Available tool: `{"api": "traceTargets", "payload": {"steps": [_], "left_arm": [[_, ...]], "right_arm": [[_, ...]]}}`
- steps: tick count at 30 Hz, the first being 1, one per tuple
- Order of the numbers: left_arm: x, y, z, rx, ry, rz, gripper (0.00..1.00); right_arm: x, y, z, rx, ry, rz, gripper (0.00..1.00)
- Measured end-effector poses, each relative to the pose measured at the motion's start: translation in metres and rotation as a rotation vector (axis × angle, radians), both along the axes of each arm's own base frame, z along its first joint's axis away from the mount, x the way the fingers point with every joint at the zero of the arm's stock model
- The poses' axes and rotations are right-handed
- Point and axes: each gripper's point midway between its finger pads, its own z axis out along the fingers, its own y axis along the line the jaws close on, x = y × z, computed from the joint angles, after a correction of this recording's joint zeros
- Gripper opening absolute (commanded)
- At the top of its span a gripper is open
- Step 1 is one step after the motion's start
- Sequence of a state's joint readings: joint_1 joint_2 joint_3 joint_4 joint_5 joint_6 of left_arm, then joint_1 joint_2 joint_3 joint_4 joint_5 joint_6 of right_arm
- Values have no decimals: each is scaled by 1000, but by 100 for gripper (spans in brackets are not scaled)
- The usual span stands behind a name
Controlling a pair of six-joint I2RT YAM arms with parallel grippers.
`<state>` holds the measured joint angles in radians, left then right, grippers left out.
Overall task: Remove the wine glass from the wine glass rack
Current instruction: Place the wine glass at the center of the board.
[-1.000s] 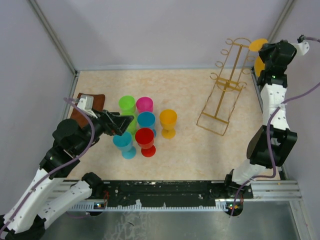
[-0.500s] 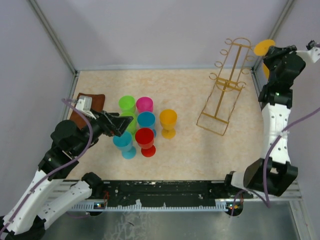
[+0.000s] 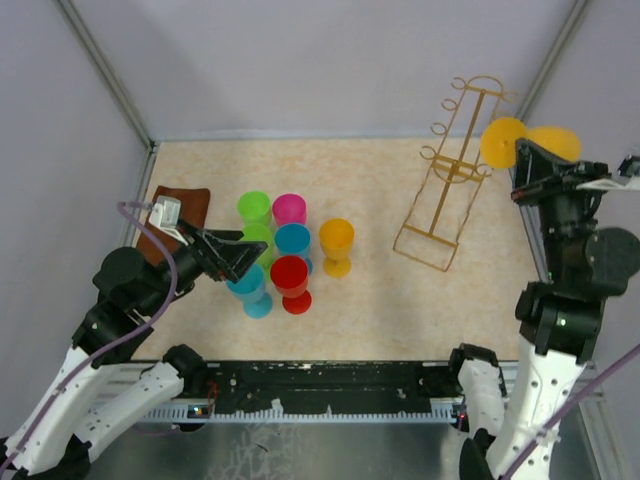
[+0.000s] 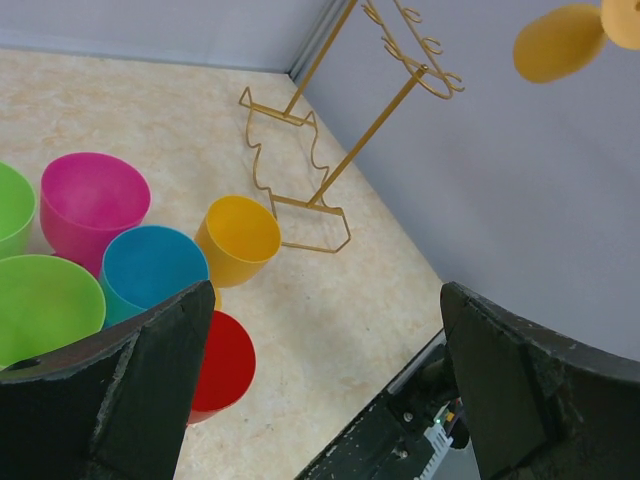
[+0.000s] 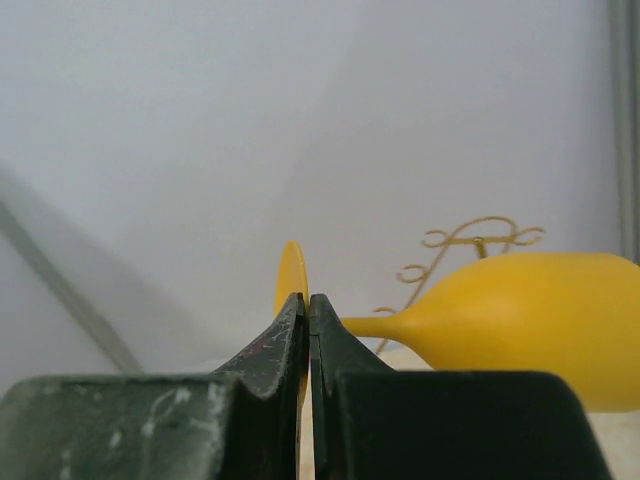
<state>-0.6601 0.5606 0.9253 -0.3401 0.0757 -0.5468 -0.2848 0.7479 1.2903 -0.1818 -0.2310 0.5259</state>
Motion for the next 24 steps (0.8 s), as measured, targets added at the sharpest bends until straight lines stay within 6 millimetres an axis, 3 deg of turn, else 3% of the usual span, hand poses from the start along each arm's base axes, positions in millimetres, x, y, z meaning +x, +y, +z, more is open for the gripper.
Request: {"api": "traceTargets", "payload": {"steps": [7,12,14,24], "left_arm": [[-8,0,1,-23,-5,-25,100],[-9,0,3,-44,-9,-28,99],[-9,-2,1,-54,-4,-33,99],[-9,-28,-3,-90,2,-153,99]], "right_arm": [[-105,99,19,-185,-147,411,0],[-157,147,12,-237,-213,700,0],[-166,158,-3,-230,-191,807,0],[-165,173,-69,-148,34,1104,0]]}}
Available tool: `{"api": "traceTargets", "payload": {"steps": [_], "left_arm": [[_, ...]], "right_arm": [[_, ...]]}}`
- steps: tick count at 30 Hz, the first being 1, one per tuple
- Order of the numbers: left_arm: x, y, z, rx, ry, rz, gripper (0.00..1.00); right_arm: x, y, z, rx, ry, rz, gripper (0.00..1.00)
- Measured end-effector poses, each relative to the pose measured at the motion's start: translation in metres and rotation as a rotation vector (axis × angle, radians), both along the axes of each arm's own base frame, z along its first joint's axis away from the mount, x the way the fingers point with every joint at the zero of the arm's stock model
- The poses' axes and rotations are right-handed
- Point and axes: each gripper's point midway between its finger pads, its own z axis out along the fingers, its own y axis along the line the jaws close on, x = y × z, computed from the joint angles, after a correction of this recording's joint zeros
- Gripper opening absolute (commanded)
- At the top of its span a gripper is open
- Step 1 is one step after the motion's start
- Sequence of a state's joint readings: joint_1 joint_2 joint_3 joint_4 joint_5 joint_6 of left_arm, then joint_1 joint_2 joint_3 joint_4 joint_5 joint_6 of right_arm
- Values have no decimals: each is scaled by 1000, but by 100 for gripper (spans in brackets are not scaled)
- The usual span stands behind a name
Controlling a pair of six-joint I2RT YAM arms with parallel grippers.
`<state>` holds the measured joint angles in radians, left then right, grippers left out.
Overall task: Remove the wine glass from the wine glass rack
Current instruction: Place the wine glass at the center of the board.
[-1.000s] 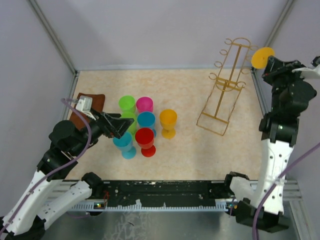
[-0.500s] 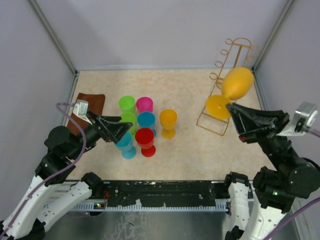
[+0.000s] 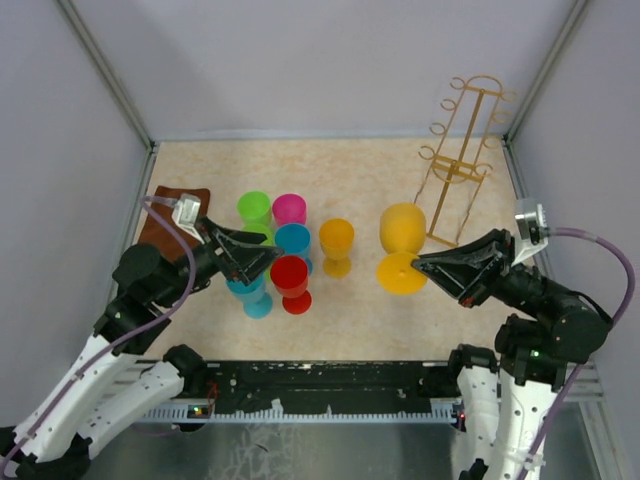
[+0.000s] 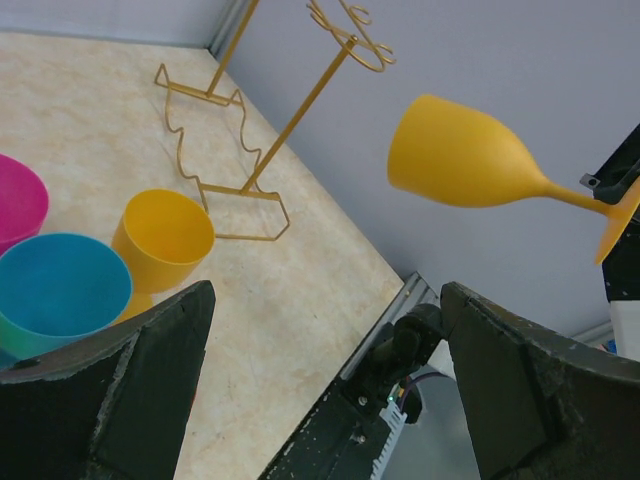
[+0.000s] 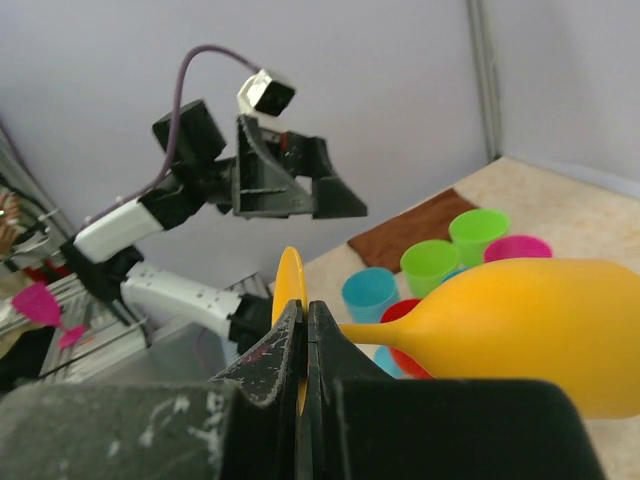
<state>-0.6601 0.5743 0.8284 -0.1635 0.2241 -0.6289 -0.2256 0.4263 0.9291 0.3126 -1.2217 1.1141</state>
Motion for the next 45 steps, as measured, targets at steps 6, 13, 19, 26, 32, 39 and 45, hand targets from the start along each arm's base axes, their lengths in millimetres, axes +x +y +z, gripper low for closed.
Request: {"api": "traceTargets", "payload": {"steps": [6,13,19,26,32,39,45], "left_arm": [[4,-25,-13,2,38,-101,96],[-6,-51,-12,-27,37,-273,84],[-38,-95,-11,-8,15,-458,81],[-69,-146,0,17,-61,-559,74],[-64,-168,1,34,-105,-540,52],[-66,-173,-3,54,-131,-530,1],[-70,-163,0,46,-156,-517,0]], "right_arm": [[-5,5,-25,-54,68,98,0],[6,6,-53,-92,157,152,0],[17,7,-69,-112,220,185,0],[33,14,-83,-140,314,252,0],[24,32,-82,-201,300,335,0],[22,51,-98,-261,328,364,0],[20,55,-93,-241,276,370,23]]}}
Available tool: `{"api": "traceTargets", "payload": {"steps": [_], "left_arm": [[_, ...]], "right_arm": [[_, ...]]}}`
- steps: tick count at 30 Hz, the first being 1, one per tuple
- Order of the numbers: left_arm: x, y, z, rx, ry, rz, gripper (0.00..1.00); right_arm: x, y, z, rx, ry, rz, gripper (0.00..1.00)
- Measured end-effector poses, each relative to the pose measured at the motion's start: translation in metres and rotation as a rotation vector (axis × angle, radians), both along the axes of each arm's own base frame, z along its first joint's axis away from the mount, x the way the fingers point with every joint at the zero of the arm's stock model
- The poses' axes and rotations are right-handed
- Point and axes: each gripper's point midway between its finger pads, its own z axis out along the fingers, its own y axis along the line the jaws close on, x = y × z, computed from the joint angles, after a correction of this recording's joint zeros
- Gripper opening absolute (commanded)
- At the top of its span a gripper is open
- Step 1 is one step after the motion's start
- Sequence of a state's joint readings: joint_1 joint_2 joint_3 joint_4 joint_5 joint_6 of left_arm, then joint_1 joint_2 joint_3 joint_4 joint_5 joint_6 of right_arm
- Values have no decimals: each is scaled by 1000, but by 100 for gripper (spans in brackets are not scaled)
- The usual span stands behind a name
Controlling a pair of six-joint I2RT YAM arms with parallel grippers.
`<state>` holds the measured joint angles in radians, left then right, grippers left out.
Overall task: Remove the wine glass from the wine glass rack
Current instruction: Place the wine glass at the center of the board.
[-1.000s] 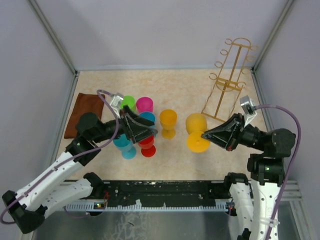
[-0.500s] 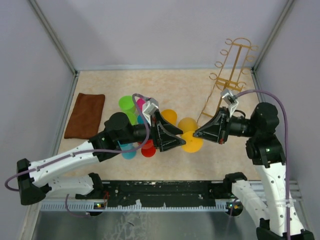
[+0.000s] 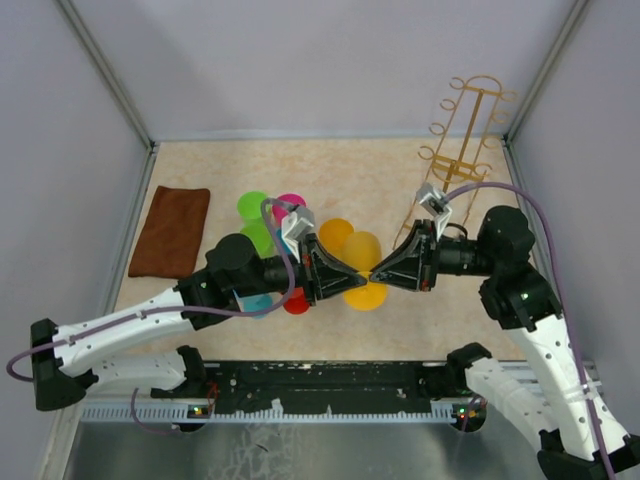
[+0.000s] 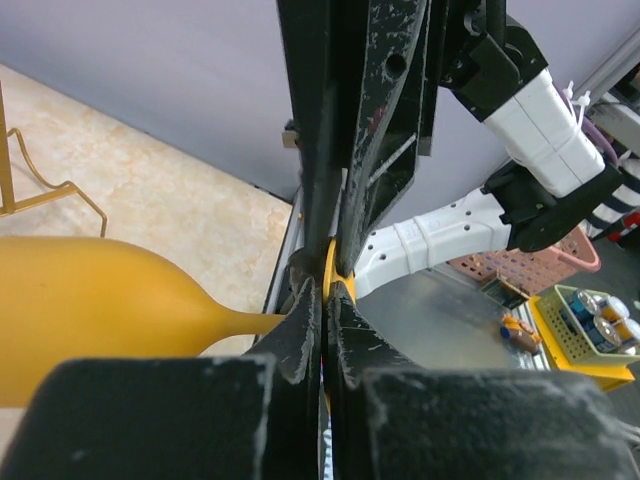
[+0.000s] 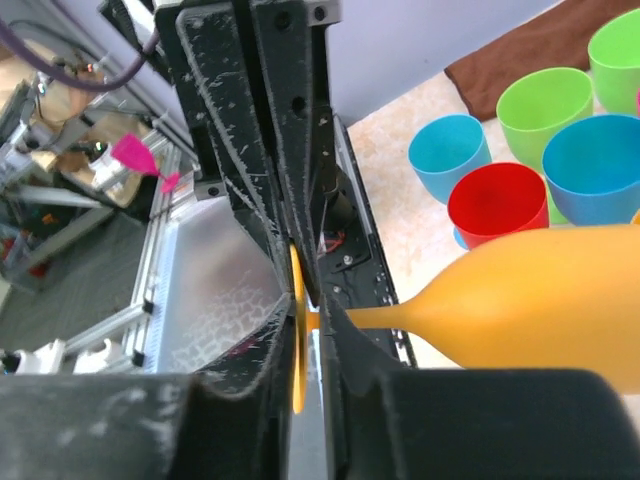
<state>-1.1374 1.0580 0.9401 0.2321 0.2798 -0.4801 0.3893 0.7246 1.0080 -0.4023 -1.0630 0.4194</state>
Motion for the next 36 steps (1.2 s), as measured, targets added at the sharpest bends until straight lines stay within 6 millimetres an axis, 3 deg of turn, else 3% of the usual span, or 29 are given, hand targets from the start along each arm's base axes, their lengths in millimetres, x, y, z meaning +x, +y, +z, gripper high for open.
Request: {"api": "traceTargets", "payload": {"steps": [2,6,13,20,24,27,30,33,36], "left_arm": [[-1,3,-3,3,-9,0,0],[-5,14,2,-20,-28,6,0],[-4,23,22,-87,-75,32,0],[-1,18,19,-82,-81,42,0],[1,11,12,-66,-79,48,0],[5,8,8,-55,-75,63,0],[7,8,8,-58,-72,76,0],[9,10,12,-69,-72,94,0],[9,12,14,-76,-72,103,0]], "right_arm": [[-1,-1,-2,9,11,-10,37],[-5,-4,-9,17,34,-31,52],[-24,-10,-16,39,40,-29,54],[-24,-9,-12,56,76,-35,55],[-20,-2,-14,50,91,-32,45],[-21,8,-16,42,101,3,26],[-21,15,-19,37,97,13,20],[-19,18,-25,37,99,8,0],[-17,19,-28,45,92,1,0]]}}
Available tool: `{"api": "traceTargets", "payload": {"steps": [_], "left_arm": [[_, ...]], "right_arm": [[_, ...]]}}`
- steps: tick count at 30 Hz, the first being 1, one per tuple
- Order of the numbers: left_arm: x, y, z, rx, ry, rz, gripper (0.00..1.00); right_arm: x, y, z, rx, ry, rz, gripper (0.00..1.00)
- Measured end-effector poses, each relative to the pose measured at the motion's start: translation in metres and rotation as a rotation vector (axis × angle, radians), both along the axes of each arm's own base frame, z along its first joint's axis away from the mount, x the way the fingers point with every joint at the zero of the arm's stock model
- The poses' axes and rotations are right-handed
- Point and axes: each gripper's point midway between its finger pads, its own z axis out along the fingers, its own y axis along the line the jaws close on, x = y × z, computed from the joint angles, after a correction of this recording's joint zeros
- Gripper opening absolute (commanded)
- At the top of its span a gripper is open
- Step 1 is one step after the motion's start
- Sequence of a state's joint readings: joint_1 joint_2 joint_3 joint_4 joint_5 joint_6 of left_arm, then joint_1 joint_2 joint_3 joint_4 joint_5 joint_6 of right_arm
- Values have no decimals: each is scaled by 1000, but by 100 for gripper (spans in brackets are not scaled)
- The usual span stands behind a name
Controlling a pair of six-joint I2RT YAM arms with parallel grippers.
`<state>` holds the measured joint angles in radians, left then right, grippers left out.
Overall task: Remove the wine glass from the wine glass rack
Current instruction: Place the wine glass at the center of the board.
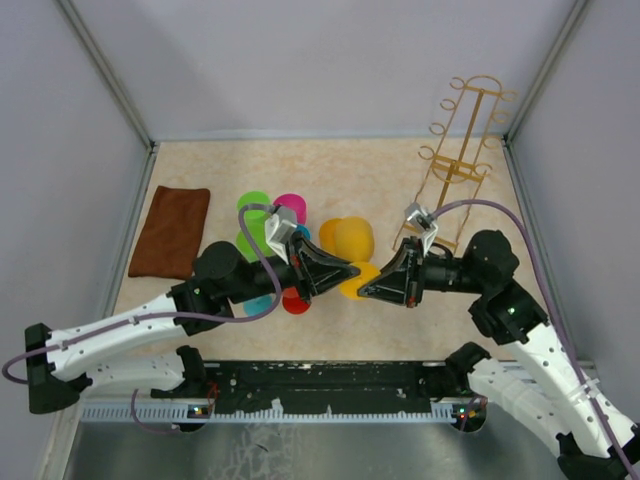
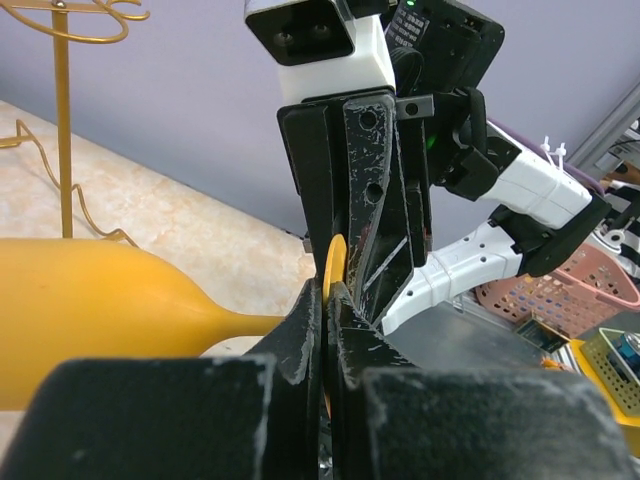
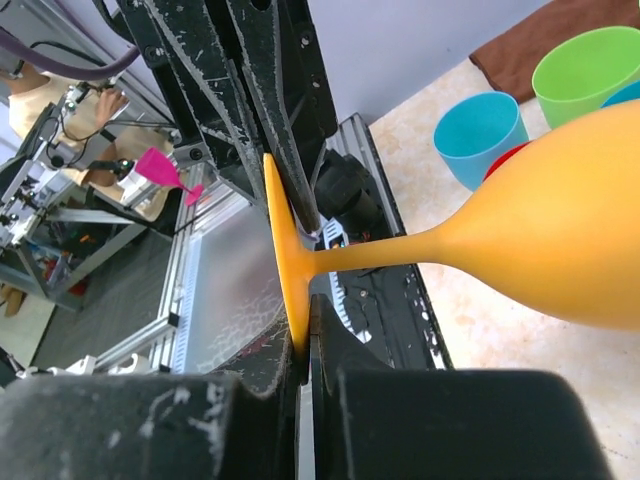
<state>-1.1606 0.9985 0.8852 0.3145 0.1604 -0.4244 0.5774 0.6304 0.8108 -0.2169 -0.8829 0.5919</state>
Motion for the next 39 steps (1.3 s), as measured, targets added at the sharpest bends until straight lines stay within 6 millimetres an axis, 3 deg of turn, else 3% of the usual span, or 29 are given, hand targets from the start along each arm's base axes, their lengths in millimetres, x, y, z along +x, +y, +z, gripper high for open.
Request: {"api": "traceTargets", "payload": {"steps": [1,4,8,11,15,21,26,29,34,39], "left_arm": [[0,0,0,-1,-1,1,5],[0,1,0,1,-4,2,35],[-2,8,6,-9,-11,9,62],[-1,20,14,-21,-21,44,79],[2,36,18,-21,-25,95,94],[17,46,3,59,17,191,99],[30,54,-5,110,51,279,99],[36,61,-4,125,60,317,99],[45,69,0,142,71,364,99],[71,77,-16,181,153,386,99]], "right_arm": [[0,1,0,3,-3,2,0],[0,2,0,20,-33,1,0],[-8,4,-5,51,-109,25,0],[-10,2,-8,80,-195,30,0],[-10,3,-8,110,-322,49,0],[-19,5,-27,116,-511,147,0],[-37,1,-64,156,-635,250,0],[-41,0,-76,163,-646,274,0],[-48,-3,-83,212,-659,276,0],[-57,-7,-76,267,-679,278,0]]}}
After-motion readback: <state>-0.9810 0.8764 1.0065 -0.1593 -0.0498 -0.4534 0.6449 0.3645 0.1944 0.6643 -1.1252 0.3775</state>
